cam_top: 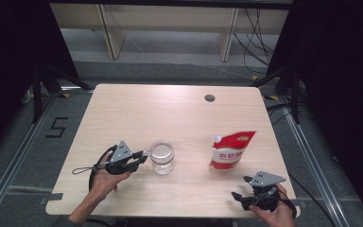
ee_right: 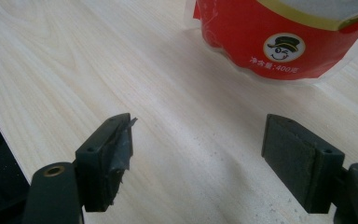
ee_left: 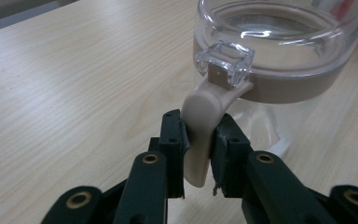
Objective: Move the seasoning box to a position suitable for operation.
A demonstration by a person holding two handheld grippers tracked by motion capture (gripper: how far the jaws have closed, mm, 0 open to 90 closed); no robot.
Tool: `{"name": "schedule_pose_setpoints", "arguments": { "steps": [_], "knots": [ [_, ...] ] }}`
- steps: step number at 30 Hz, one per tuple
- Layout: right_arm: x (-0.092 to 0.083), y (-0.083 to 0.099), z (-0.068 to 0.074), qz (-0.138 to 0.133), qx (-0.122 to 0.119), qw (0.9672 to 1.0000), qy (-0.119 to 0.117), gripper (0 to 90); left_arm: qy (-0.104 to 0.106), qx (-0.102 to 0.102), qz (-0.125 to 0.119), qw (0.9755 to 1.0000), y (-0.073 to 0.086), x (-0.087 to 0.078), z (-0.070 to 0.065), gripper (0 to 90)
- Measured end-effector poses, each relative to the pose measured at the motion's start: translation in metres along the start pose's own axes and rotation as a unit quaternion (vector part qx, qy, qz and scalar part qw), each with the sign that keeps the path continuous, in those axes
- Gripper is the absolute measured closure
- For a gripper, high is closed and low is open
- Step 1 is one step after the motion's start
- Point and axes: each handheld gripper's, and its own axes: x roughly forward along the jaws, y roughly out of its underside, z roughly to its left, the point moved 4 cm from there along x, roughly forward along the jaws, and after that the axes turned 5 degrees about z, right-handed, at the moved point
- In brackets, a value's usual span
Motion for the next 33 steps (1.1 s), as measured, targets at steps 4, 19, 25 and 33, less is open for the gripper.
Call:
{"name": "schedule_pose_setpoints", "arguments": {
  "steps": [4, 19, 25, 33],
  "knots": [
    [0.0, 0.0, 0.0, 0.0, 0.001, 1.0, 0.001, 25.6, 0.012, 0.006, 0.001, 0.9999, -0.001, -0.001, -0.009, 75.3],
    [0.0, -0.001, 0.001, -0.001, -0.002, 1.0, -0.001, 25.6, 0.048, 0.016, 0.002, 0.9987, -0.001, -0.003, -0.042, 74.7],
    [0.0, -0.001, 0.001, 0.0, -0.006, 1.0, -0.003, 25.6, 0.061, 0.019, -0.003, 0.9979, -0.001, -0.002, -0.05, 74.5],
    [0.003, -0.003, 0.002, 0.0, -0.006, 1.0, -0.007, 25.6, 0.076, 0.025, -0.008, 0.9968, -0.001, -0.002, -0.06, 74.1]
  ]
}}
